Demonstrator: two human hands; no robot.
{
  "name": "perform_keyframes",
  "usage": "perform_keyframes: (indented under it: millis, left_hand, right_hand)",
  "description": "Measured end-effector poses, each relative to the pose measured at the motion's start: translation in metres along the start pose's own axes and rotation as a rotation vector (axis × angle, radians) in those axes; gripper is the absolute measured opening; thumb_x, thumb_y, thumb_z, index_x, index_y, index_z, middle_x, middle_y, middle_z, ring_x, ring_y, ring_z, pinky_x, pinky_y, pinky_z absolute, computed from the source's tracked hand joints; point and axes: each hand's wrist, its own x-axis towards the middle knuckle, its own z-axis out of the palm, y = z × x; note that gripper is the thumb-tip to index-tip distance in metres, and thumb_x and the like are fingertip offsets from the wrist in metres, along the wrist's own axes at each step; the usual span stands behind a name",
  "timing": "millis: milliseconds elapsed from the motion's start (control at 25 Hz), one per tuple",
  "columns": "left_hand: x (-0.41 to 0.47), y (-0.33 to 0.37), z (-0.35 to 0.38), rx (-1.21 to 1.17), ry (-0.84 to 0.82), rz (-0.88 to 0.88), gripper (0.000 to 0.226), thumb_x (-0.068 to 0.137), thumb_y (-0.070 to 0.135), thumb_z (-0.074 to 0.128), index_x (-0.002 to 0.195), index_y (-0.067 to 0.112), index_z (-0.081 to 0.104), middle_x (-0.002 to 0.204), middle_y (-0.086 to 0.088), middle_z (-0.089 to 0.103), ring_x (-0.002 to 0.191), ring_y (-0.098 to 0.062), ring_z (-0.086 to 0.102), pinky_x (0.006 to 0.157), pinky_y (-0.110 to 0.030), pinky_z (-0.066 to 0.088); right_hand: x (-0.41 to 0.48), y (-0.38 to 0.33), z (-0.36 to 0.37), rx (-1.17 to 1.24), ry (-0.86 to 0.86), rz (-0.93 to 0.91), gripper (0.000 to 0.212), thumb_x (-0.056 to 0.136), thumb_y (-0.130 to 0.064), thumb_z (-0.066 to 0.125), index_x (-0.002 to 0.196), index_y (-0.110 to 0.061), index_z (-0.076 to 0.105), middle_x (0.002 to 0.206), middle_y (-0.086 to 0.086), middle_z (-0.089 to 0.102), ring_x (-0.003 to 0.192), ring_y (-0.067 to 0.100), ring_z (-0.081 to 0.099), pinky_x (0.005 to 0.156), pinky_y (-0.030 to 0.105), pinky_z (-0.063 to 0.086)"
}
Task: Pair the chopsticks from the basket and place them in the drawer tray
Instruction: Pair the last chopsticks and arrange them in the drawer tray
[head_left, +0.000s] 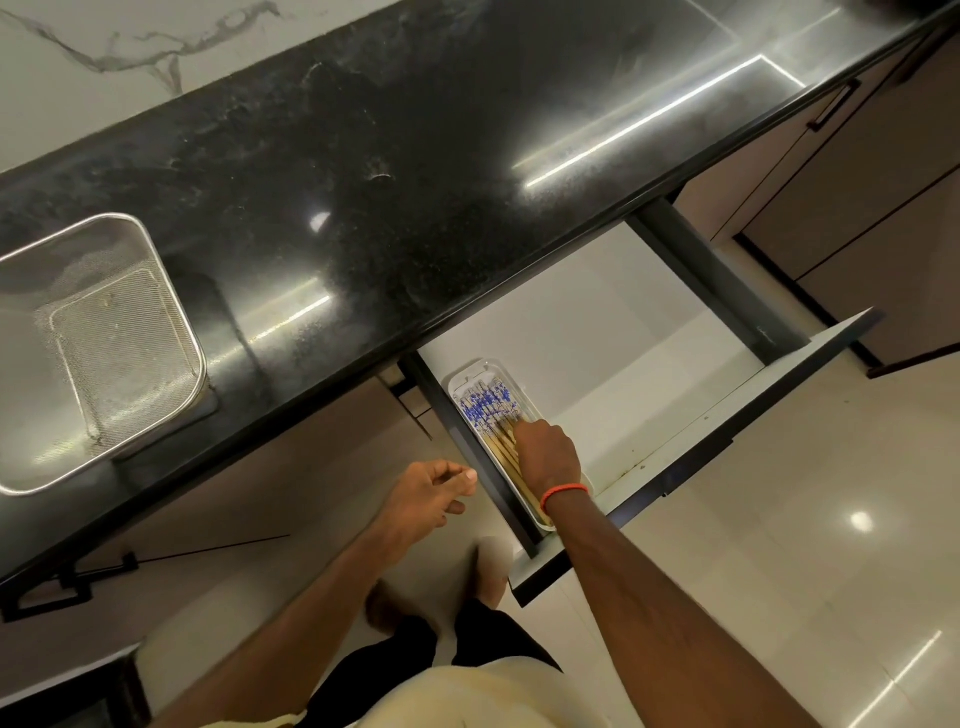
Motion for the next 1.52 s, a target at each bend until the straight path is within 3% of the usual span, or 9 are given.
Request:
perform_keyframes:
  millis: [320, 680, 1040, 1240, 1440, 1520]
  left_hand:
    - [-0.001, 0.003, 0.002, 0.018, -0.001, -0.004, 0.012, 0.097, 0.041, 0.063, 0.097, 0.031, 0.070, 0.098, 0.009, 0.077, 0.085, -0.009, 0.075, 0.061, -0.019, 0.052]
    - [-0.002, 0.000, 0.000, 0.016, 0.002, -0.013, 0.016, 0.098, 0.038, 0.062, 0.102, 0.025, 0.070, 0.102, 0.004, 0.076, 0.090, -0.014, 0.073, 0.070, -0.025, 0.054]
    - [-0.003, -0.009, -0.009, 0.015, 0.005, -0.019, 0.015, 0.097, 0.038, 0.063, 0.102, 0.025, 0.069, 0.101, 0.006, 0.076, 0.089, -0.012, 0.073, 0.069, -0.024, 0.053]
    - [0.000, -0.008, -0.005, 0.034, -0.008, -0.006, 0.013, 0.096, 0.041, 0.064, 0.098, 0.029, 0.070, 0.099, 0.009, 0.076, 0.086, -0.009, 0.073, 0.067, -0.022, 0.053]
    - [0.000, -0.006, 0.001, 0.050, -0.041, 0.005, 0.012, 0.096, 0.040, 0.064, 0.096, 0.030, 0.069, 0.099, 0.009, 0.076, 0.086, -0.009, 0.073, 0.070, -0.025, 0.055]
    - [-0.001, -0.005, 0.002, 0.063, -0.055, 0.004, 0.013, 0.096, 0.039, 0.063, 0.098, 0.028, 0.069, 0.100, 0.008, 0.075, 0.088, -0.010, 0.073, 0.073, -0.027, 0.056]
  right_hand:
    - [0.002, 0.003, 0.001, -0.043, -0.047, -0.035, 0.019, 0.101, -0.015, 0.047, 0.109, -0.008, 0.062, 0.107, 0.017, 0.068, 0.097, 0.039, 0.067, 0.076, 0.042, 0.054]
    - [0.004, 0.000, 0.000, 0.019, 0.016, -0.019, 0.024, 0.098, -0.006, 0.043, 0.112, -0.004, 0.062, 0.104, 0.023, 0.067, 0.094, 0.043, 0.066, 0.076, 0.044, 0.054]
    - [0.005, 0.002, 0.002, -0.031, -0.012, -0.039, 0.022, 0.097, -0.005, 0.043, 0.112, -0.005, 0.059, 0.105, 0.020, 0.067, 0.094, 0.041, 0.067, 0.075, 0.045, 0.054]
    - [-0.007, 0.003, -0.004, -0.029, -0.020, -0.036, 0.022, 0.099, -0.019, 0.051, 0.118, -0.012, 0.059, 0.107, 0.014, 0.067, 0.095, 0.036, 0.067, 0.077, 0.042, 0.054]
    - [-0.036, 0.009, -0.041, 0.236, 0.228, 0.112, 0.027, 0.095, -0.046, 0.057, 0.106, -0.024, 0.068, 0.094, -0.001, 0.072, 0.079, 0.020, 0.069, 0.065, 0.028, 0.050]
    - [-0.056, 0.023, -0.056, 0.322, 0.363, 0.168, 0.026, 0.094, -0.048, 0.057, 0.105, -0.027, 0.068, 0.095, -0.005, 0.071, 0.077, 0.015, 0.068, 0.065, 0.031, 0.056]
